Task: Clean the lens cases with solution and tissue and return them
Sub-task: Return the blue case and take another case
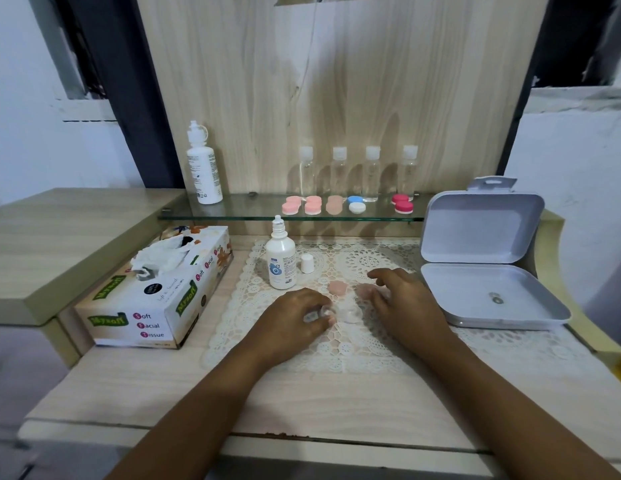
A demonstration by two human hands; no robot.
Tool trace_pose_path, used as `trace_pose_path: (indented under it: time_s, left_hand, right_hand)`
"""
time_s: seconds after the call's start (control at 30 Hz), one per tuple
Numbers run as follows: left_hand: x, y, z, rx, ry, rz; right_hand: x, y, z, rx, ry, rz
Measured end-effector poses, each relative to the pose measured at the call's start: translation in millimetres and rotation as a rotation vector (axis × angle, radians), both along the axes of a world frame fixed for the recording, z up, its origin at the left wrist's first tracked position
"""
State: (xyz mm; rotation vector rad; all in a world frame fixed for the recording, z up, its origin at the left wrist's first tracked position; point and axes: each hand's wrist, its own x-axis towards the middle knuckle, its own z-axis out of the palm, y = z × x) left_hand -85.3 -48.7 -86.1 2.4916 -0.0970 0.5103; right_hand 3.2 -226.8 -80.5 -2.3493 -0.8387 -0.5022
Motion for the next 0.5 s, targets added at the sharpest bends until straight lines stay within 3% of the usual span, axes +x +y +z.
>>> trace_pose_path:
  time_s: [0.1, 0.33, 0.5]
  left_hand:
    - [0.9, -0.2, 1.2, 0.006, 0.005, 0.0]
    - [-0.3, 0.3, 0.4, 0.003, 0.024, -0.002]
    - [-0.5, -0.8, -0.3, 0.027, 0.058, 0.021]
  right_hand:
    - [-10.8, 0.0, 1.9, 0.011, 0.059, 0.084]
    - [-19.3, 0.3, 3.0, -0.246, 0.075, 0.126]
    - [-18.2, 0.1, 3.1, -0.224, 0.085, 0.138]
